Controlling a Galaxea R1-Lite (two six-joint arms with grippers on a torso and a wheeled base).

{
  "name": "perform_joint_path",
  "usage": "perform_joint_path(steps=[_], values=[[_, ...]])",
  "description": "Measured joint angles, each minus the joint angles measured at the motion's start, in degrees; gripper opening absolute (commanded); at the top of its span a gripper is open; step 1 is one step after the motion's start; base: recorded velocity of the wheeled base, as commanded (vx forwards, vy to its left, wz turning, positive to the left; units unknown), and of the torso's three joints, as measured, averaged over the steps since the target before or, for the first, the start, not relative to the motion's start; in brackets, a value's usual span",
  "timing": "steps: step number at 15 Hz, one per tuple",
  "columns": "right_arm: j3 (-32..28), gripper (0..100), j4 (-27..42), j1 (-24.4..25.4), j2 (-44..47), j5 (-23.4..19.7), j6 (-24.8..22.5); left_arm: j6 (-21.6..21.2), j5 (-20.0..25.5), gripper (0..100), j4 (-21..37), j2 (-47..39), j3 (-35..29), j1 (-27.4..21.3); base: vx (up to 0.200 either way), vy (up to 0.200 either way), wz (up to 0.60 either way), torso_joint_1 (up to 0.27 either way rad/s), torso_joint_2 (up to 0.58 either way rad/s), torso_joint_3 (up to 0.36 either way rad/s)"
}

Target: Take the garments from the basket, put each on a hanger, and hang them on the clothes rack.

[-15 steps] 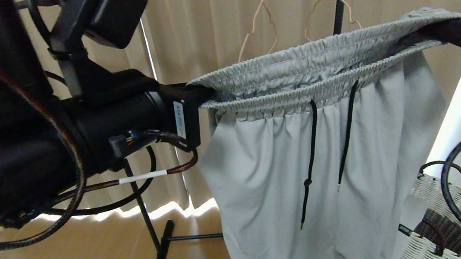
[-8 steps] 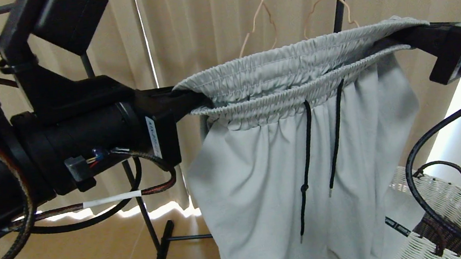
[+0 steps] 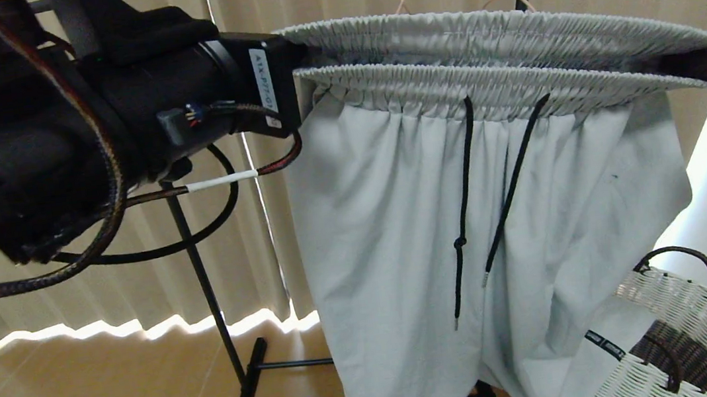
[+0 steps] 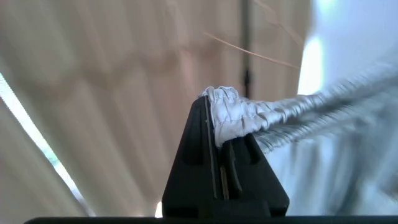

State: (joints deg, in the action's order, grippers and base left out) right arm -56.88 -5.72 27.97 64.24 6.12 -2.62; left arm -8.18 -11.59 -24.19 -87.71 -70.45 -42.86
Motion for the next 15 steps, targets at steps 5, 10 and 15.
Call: perform_joint_path(steps=[5,10,15], values=[[3.1,0,2.8,5.3,-4.4,0.0,0.0,0.5,-2.0,0,0.7,-1.9,3.0,-0.5,0.000,0.000,0.00,0.000,0.00,0.000],[4.0,0,2.4,6.2,-3.3,0.0,0.1,0.2,-1.9,0,4.9,2.3,7.9,-1.0,0.000,0.000,0.00,0.000,0.00,0.000],[0.3,0,0.0,6.2,-0.1,0.0,0.1,0.2,-1.9,0,5.0,5.8,9.5,-0.7,0.000,0.000,0.00,0.000,0.00,0.000]])
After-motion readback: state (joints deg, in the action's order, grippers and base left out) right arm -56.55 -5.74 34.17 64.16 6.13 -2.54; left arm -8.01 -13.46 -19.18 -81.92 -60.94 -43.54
